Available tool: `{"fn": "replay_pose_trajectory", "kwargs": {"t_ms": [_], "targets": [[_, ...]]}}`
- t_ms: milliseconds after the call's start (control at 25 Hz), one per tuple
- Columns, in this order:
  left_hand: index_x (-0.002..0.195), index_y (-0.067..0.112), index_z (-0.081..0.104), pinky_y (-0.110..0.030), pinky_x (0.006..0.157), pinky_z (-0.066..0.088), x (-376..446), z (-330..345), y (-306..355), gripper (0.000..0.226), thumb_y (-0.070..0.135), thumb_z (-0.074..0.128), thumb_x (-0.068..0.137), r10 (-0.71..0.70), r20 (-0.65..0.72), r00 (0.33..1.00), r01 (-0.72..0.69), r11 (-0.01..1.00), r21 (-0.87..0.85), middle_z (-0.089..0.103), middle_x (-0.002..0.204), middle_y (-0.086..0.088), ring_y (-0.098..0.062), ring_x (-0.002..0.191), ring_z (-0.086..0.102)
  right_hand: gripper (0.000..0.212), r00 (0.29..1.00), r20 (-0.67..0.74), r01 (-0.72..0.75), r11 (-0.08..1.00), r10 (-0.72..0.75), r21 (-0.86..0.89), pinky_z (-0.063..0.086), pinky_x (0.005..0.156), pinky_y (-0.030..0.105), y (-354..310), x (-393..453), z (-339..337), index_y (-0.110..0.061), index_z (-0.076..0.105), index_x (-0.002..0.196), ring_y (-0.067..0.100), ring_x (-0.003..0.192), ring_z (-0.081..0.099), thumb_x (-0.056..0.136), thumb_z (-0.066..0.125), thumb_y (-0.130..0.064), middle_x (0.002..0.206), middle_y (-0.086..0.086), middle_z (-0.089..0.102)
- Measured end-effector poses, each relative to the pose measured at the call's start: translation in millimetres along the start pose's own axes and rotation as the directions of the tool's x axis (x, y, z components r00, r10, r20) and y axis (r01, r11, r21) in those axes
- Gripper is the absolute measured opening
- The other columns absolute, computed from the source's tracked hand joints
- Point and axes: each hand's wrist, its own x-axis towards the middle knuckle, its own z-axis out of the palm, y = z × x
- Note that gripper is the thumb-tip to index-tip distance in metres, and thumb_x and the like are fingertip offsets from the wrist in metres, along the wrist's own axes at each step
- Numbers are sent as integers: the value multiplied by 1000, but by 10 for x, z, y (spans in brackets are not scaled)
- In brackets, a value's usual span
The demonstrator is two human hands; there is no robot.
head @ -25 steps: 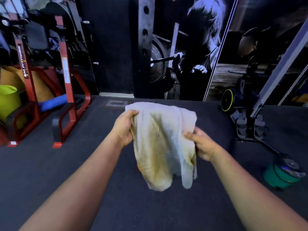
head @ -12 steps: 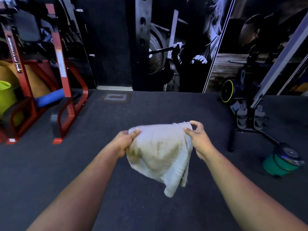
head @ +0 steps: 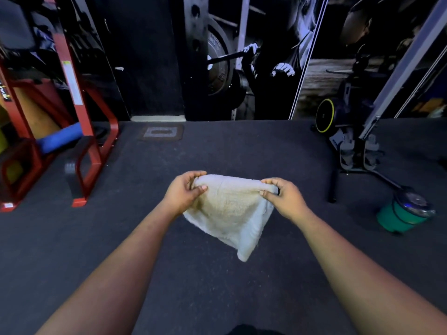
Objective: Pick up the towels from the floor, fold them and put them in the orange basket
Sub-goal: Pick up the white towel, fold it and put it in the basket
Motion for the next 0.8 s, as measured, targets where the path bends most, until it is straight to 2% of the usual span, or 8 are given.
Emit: {"fn": "replay_pose_trajectory", "kwargs": {"t_ms": [120, 200, 360, 480, 560, 640, 680, 800], "targets": [[135, 23, 59, -37, 107, 48, 130, -27, 51, 58, 19, 84, 83, -86, 160, 983, 76, 995, 68, 62, 127, 7, -11, 115, 60, 15, 999, -14, 31, 986, -34, -164, 54, 91, 39, 27, 177, 10, -25, 73, 105, 12, 100, 66, 89, 74, -23, 105, -10, 69], [132, 26, 59, -37, 101, 51, 265, 7, 31, 70, 21, 92, 70, -144, 224, 964, 85, 964, 251, 60, 126, 5, -14, 114, 59, 19, 1000, 6, 30, 962, -29, -273, 50, 93, 39, 80, 341, -10, -24, 69, 110, 19, 108, 61, 92, 70, -30, 108, -5, 62], [109, 32, 69, -39, 86, 51, 640, 185, 29, 38, 45, 81, 75, -50, 100, 994, -37, 701, 712, 69, 109, 3, -22, 108, 64, 65, 983, 182, 94, 791, 22, -604, 47, 92, 44, 185, 707, -42, -26, 55, 123, 16, 115, 45, 74, 78, -62, 115, -4, 49], [116, 40, 68, -54, 107, 35, 1002, 363, -73, 36, 52, 67, 82, -79, 121, 989, -66, 494, 867, 49, 135, 4, -21, 135, 39, 48, 978, 206, 174, 559, -5, -811, 46, 93, 43, 349, 1001, -6, -25, 58, 117, 22, 119, 47, 77, 76, -47, 117, -1, 47], [125, 36, 65, -56, 117, 21, 1259, 523, -197, 40, 46, 64, 87, -88, 225, 970, -174, 393, 903, 43, 150, 5, -20, 149, 25, 39, 962, 274, 242, 465, 2, -852, 43, 98, 43, 527, 1235, 32, -24, 62, 115, 25, 125, 46, 79, 71, -37, 123, 1, 46], [126, 28, 61, -46, 115, 31, 1503, 715, -310, 37, 37, 59, 91, -158, 317, 935, -243, 362, 900, 56, 141, 0, -23, 143, 42, 40, 914, 396, 313, 480, 82, -820, 45, 100, 42, 729, 1508, 51, -20, 59, 119, 27, 127, 51, 82, 69, -31, 129, 4, 52], [127, 25, 57, -41, 106, 40, 1580, 797, -350, 35, 35, 55, 93, -232, 320, 919, -212, 395, 894, 63, 131, -4, -27, 132, 54, 36, 886, 438, 303, 524, 153, -796, 49, 94, 42, 817, 1608, 56, -19, 54, 119, 30, 121, 57, 86, 63, -29, 125, 6, 57], [143, 36, 41, -40, 87, 52, 1793, 1060, -657, 46, 34, 48, 98, -343, 341, 875, -156, 467, 871, 67, 122, -9, -34, 112, 66, 37, 818, 474, 140, 686, 327, -714, 44, 75, 33, 1234, 1913, 83, -29, 47, 129, 31, 104, 63, 97, 39, -44, 119, 7, 65]]}}
